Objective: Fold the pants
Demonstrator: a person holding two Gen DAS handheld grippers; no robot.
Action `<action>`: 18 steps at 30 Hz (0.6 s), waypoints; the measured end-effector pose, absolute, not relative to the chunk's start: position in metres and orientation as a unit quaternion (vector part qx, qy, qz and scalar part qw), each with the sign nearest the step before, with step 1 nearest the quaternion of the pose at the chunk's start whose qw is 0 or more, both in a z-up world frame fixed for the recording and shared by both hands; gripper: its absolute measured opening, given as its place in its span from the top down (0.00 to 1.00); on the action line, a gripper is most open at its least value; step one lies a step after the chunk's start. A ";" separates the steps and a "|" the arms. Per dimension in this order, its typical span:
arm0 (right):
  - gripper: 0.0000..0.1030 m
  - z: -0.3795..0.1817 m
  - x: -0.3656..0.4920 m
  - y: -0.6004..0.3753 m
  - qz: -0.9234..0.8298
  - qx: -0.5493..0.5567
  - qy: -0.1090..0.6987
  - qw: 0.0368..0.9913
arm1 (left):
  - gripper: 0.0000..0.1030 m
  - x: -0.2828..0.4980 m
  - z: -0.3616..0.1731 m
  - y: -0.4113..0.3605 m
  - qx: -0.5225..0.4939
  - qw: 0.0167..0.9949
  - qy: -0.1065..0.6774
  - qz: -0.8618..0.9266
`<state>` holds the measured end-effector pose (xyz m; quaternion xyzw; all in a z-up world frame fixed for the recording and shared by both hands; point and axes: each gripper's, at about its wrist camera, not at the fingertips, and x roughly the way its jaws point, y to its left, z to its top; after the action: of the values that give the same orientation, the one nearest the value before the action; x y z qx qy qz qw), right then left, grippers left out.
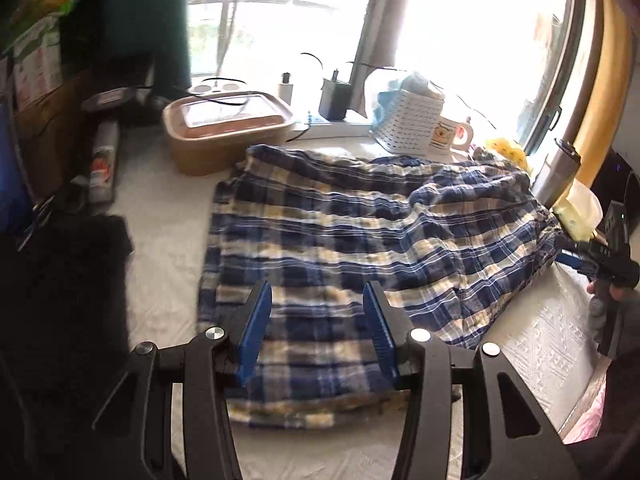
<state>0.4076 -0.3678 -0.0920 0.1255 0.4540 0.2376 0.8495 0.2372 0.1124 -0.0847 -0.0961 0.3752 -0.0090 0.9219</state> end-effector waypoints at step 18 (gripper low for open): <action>0.13 -0.102 0.432 -0.346 0.239 0.291 0.456 0.807 | 0.54 0.248 -0.085 0.138 -0.146 0.912 0.383 0.009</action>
<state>0.4323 -0.3464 -0.1023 0.2905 0.4559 0.2390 0.8066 0.2480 0.1381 -0.0847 -0.1460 0.3833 0.0092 0.9120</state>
